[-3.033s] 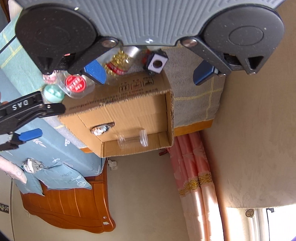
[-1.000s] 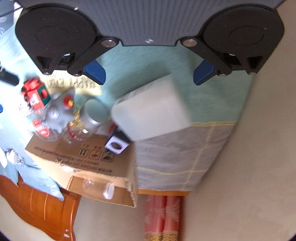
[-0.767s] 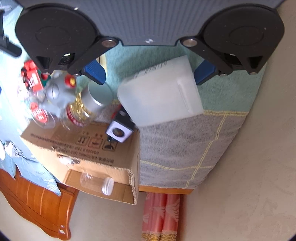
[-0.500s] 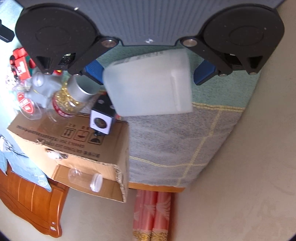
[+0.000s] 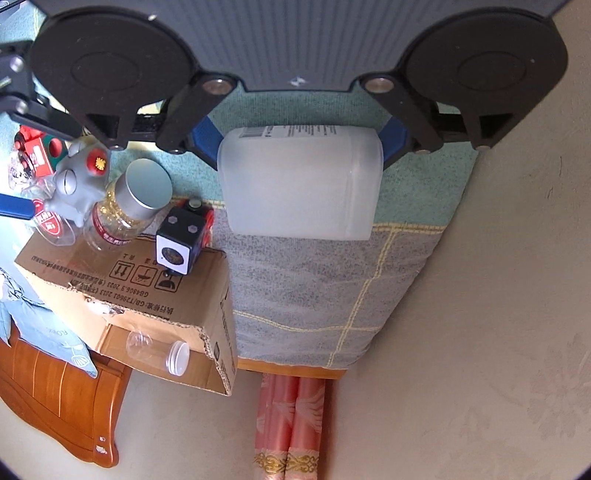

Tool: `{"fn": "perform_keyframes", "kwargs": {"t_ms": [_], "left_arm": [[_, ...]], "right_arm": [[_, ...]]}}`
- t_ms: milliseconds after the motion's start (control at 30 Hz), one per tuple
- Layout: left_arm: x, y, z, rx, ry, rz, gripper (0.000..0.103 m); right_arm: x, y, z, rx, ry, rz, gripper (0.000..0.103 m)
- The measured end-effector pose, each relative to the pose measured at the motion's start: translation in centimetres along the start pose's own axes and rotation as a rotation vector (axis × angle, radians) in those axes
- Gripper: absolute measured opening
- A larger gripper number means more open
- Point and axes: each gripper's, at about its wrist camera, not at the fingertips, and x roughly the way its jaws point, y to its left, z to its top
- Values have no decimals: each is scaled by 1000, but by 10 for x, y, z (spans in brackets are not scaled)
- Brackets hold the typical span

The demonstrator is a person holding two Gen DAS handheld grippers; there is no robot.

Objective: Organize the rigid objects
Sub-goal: 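Grasp the white translucent container with the left gripper while the right grasps the grey toy, then carry both items over the box while the right gripper releases the grey toy inside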

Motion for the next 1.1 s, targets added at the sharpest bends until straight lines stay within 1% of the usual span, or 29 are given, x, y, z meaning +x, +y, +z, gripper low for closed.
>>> {"fn": "perform_keyframes", "kwargs": {"t_ms": [67, 133, 233, 267, 300, 433, 467, 500, 600, 700, 733, 767, 867, 1000, 1100], "left_arm": [[4, -2, 1, 16, 5, 7, 85], [8, -5, 3, 25, 12, 13, 85], [12, -6, 4, 38, 11, 21, 87], [13, -6, 5, 40, 11, 23, 87], [13, -6, 5, 42, 9, 23, 87], [13, -5, 7, 54, -1, 31, 87], [13, -4, 7, 55, -3, 23, 85], [12, -4, 7, 54, 0, 14, 82], [8, -3, 5, 60, 16, 1, 83], [1, -3, 1, 68, 20, -37, 83], [0, -3, -1, 69, 21, -42, 83], [0, -3, -2, 72, 22, -40, 84], [1, -3, -3, 75, 22, -19, 89], [1, -6, -1, 89, 14, -8, 89], [3, -7, 0, 96, 16, 3, 90]], "right_arm": [[7, 2, 3, -3, 12, -5, 92], [10, 6, 4, -20, 8, -26, 91], [11, 9, 6, -28, 0, -29, 85], [11, 11, 7, -32, -1, -36, 80], [12, 13, 8, -40, 1, -49, 80], [11, 15, 9, -50, 8, -56, 78], [10, 15, 10, -49, 10, -53, 77], [8, 15, 10, -44, 14, -37, 77], [-3, 15, 11, -27, 22, 43, 77], [-11, 19, 8, -18, 53, 129, 78], [-11, 20, 6, -15, 67, 144, 79], [-11, 23, 5, -15, 75, 146, 80], [-10, 30, 1, -33, 74, 122, 88], [-8, 29, 3, -9, 73, 125, 90], [-2, 31, 5, -16, 68, 131, 92]]}}
